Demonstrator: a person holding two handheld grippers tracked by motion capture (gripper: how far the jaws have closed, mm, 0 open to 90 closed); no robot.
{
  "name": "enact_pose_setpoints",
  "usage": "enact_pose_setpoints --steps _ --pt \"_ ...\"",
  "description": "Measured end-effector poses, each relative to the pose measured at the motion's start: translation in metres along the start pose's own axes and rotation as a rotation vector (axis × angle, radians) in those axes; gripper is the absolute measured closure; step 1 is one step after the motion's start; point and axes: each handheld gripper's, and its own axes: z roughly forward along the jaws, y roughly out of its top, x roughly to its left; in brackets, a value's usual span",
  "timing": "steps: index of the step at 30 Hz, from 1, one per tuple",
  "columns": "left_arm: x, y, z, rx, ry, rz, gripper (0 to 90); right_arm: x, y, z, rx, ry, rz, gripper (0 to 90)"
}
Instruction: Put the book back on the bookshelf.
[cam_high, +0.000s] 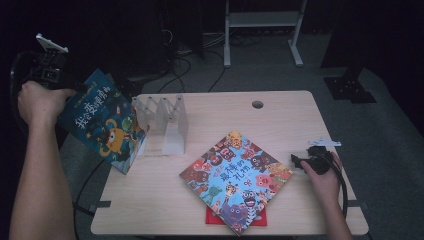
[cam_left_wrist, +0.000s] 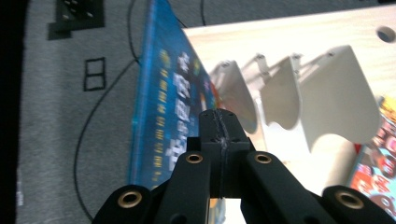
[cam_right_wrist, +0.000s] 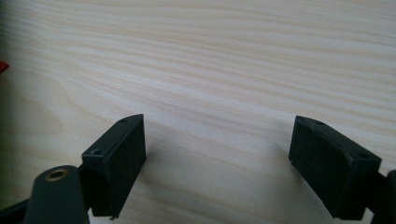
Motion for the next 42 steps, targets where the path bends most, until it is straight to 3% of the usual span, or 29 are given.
enact_pose_setpoints --steps 3,15,24,28,34,38,42 --pt "-0.007 -0.002 0.004 -0.001 -0.03 0.017 90.0 0.0 0.0 0.0 0.0 0.0 0.0 17.7" --pt "-0.041 -0.019 0.021 -0.033 -0.088 0.104 89.9 0.0 0.0 0.0 0.0 0.0 0.0 17.7" --pt "-0.062 -0.043 0.041 -0.038 -0.133 0.153 89.5 0.0 0.0 0.0 0.0 0.001 0.001 17.5" --pt "-0.074 -0.056 0.048 -0.045 -0.172 0.179 88.0 0.0 0.0 0.0 0.001 0.002 0.0 17.2" --pt "-0.094 -0.071 0.062 -0.032 -0.2 0.235 79.5 0.001 0.0 0.0 0.005 0.006 -0.002 16.2" --pt "-0.107 -0.083 0.073 -0.051 -0.19 0.284 69.3 0.001 0.0 0.0 0.005 0.005 -0.003 16.2" --pt "-0.114 -0.094 0.086 -0.052 -0.215 0.294 62.1 0.001 0.0 0.0 0.005 0.006 -0.004 16.2"
